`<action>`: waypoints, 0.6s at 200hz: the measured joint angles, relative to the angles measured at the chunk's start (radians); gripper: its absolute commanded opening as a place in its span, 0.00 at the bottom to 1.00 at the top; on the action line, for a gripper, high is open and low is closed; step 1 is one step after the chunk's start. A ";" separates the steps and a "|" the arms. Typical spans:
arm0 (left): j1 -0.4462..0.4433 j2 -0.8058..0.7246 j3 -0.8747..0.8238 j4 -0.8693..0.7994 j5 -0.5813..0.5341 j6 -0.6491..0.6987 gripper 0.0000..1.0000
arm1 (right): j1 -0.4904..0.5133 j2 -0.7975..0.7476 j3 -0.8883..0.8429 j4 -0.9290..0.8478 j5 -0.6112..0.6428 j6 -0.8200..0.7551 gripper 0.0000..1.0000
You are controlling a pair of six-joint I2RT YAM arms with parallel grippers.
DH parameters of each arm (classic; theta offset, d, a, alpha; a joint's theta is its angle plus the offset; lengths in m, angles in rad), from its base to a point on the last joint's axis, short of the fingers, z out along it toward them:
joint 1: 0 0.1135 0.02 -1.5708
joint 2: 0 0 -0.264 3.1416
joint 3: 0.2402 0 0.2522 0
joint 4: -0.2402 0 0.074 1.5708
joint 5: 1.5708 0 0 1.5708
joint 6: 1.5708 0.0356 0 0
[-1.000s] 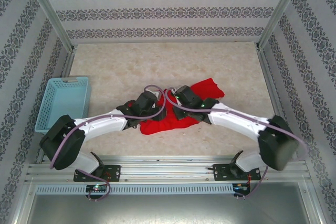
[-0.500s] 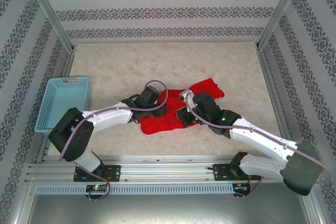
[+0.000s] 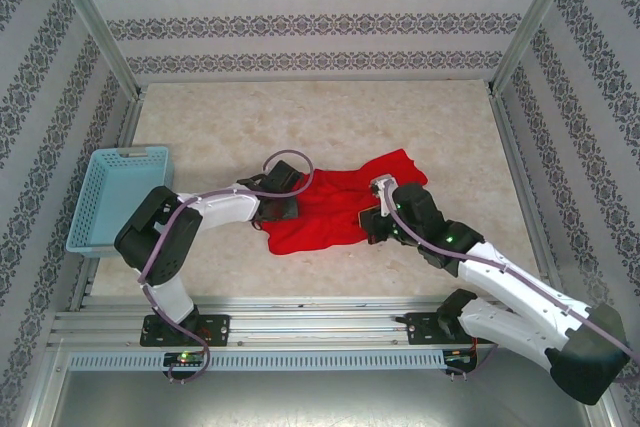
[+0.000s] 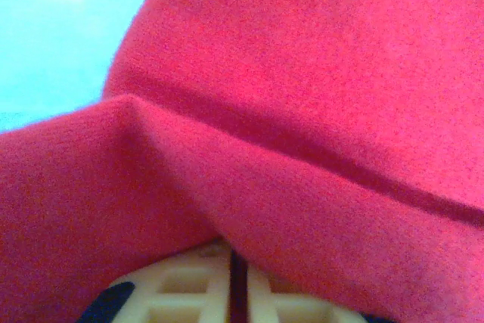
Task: Fold the inside-out t-shirt
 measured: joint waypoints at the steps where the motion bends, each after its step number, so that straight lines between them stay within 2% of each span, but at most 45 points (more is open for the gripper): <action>1: 0.000 0.000 0.000 0.000 0.000 0.000 0.02 | 0.000 0.000 -0.001 -0.001 0.000 0.000 0.00; 31: 0.027 -0.019 -0.021 0.001 -0.024 -0.041 0.00 | -0.003 -0.004 -0.027 -0.016 0.018 0.026 0.00; 66: 0.077 -0.059 -0.063 -0.008 -0.063 -0.053 0.00 | -0.005 -0.009 -0.061 -0.010 0.025 0.070 0.05; 94: 0.082 -0.075 -0.076 -0.008 -0.063 -0.053 0.00 | -0.005 0.035 -0.096 0.014 0.014 0.108 0.00; 120: 0.083 -0.084 -0.076 -0.027 -0.068 -0.052 0.00 | 0.009 0.031 -0.100 0.006 0.042 0.130 0.00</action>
